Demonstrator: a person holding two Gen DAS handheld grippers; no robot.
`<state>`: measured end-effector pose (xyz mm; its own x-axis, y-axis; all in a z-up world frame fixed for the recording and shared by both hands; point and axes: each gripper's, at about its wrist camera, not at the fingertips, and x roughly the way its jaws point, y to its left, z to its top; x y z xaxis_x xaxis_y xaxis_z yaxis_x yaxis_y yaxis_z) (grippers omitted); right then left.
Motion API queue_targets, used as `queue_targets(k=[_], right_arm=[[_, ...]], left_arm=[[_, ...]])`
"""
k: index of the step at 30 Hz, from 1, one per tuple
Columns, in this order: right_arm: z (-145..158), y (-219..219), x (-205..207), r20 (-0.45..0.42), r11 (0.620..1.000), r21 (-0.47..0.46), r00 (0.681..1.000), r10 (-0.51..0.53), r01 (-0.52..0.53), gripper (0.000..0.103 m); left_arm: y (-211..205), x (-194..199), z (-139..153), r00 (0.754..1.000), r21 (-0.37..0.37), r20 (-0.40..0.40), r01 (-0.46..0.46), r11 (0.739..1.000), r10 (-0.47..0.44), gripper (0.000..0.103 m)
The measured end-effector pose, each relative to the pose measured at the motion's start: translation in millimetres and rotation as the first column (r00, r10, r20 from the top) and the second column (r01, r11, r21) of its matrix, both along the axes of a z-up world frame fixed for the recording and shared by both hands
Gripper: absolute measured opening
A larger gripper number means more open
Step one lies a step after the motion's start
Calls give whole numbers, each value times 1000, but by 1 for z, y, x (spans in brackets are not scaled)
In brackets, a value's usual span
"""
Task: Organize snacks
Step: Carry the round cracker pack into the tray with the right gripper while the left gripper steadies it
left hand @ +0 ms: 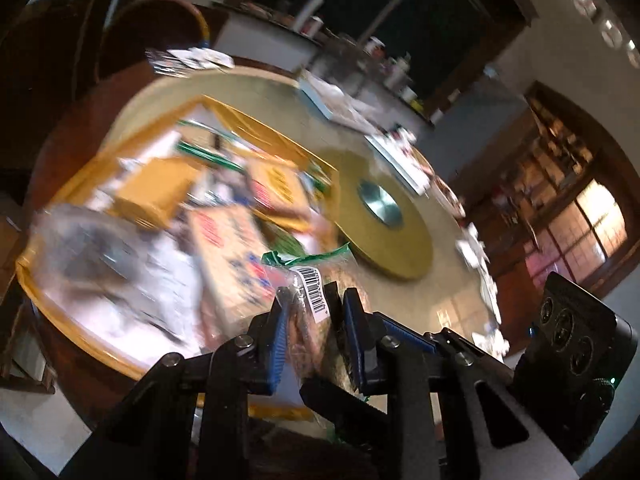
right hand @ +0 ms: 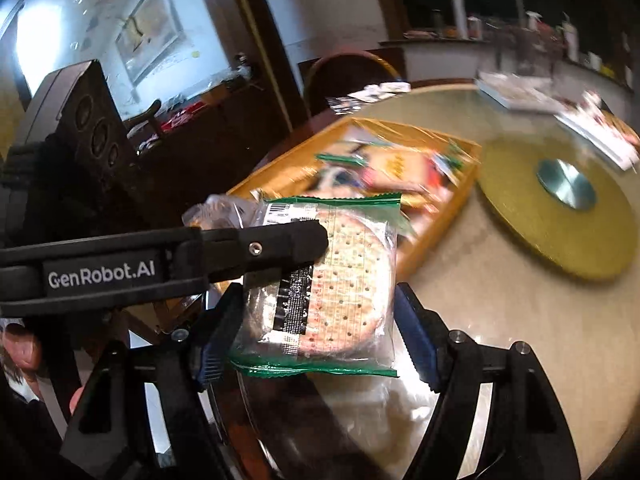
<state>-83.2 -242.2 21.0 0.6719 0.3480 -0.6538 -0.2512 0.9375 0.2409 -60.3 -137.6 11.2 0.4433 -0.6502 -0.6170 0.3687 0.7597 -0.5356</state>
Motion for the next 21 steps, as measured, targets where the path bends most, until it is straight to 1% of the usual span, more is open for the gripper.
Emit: queue_targets(k=[4, 6, 8, 11, 13, 15, 16, 17, 18, 19, 20, 21], right_arm=[[-1, 34, 33, -4, 997, -56, 998, 56, -56, 75], [-3, 43, 44, -8, 995, -67, 997, 73, -73, 75], [-5, 54, 55, -6, 993, -91, 997, 81, -81, 75], [-12, 62, 64, -6, 989, -120, 997, 81, -81, 75], [-14, 64, 67, -10, 988, -130, 997, 78, -79, 75], [-18, 64, 69, 0, 985, -170, 999, 37, -37, 76], [-19, 63, 71, -2, 983, -181, 1000, 19, -19, 76], [-18, 61, 72, -5, 983, -185, 1000, 4, -5, 76], [-17, 57, 71, -4, 983, -184, 1000, -15, 14, 76], [-15, 52, 67, 10, 984, -173, 999, -31, 33, 76], [-11, 47, 62, 26, 986, -159, 998, -52, 56, 81], [-9, 41, 58, 40, 987, -142, 996, -75, 80, 83]], left_arm=[[29, 24, -7, 997, -35, -13, -77, 996, 76, 26], [37, 32, -9, 995, -29, -3, -97, 995, 97, 26], [45, 40, -13, 993, -42, -16, -118, 992, 117, 27], [51, 47, -18, 992, -29, -11, -128, 991, 128, 28], [47, 50, -22, 993, -6, 0, -120, 993, 120, 29], [47, 50, -23, 994, 11, 6, -107, 994, 107, 30], [45, 48, -23, 994, 22, 11, -104, 994, 104, 34], [46, 47, -21, 995, 19, 18, -103, 994, 103, 42], [48, 43, -18, 995, 7, 28, -100, 995, 100, 47], [49, 40, -16, 994, -5, 34, -101, 995, 101, 59], [50, 35, -13, 994, -14, 44, -103, 995, 103, 69], [48, 31, -10, 993, -11, 57, -105, 994, 105, 73]])
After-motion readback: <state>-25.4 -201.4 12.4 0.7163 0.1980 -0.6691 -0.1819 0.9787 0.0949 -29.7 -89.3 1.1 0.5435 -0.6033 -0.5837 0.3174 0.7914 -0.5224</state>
